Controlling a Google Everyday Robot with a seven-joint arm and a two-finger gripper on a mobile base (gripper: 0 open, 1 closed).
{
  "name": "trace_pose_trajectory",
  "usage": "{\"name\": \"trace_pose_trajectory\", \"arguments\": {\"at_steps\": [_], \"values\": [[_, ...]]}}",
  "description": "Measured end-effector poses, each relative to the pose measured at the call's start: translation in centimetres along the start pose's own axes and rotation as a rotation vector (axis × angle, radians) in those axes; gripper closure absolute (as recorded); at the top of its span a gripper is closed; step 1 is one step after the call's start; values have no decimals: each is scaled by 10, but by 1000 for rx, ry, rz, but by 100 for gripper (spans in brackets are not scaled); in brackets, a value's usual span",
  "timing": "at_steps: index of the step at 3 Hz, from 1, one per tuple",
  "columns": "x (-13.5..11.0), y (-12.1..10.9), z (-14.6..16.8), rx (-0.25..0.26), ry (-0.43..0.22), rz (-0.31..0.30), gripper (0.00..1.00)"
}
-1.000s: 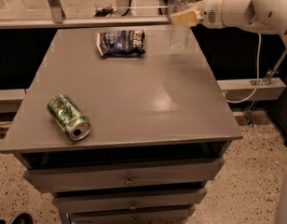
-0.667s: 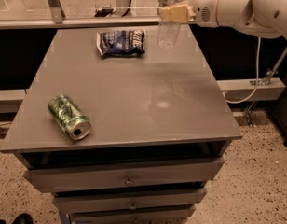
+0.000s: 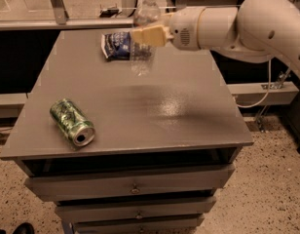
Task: Move water bottle near green can
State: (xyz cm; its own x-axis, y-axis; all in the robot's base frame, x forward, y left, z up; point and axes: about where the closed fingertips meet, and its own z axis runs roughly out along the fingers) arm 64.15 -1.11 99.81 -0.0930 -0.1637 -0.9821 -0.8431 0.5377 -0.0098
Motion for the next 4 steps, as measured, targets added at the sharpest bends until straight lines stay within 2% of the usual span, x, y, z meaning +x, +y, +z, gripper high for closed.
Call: {"name": "trace_pose_trajectory", "arguments": {"at_steps": [1,2,3,4], "values": [[23,52,15,-89,43,32,100],[32,86,28,-150,49,41,100],[40,115,45,-200,51,29,100],[45,125,54,-213,55,11,100]]}}
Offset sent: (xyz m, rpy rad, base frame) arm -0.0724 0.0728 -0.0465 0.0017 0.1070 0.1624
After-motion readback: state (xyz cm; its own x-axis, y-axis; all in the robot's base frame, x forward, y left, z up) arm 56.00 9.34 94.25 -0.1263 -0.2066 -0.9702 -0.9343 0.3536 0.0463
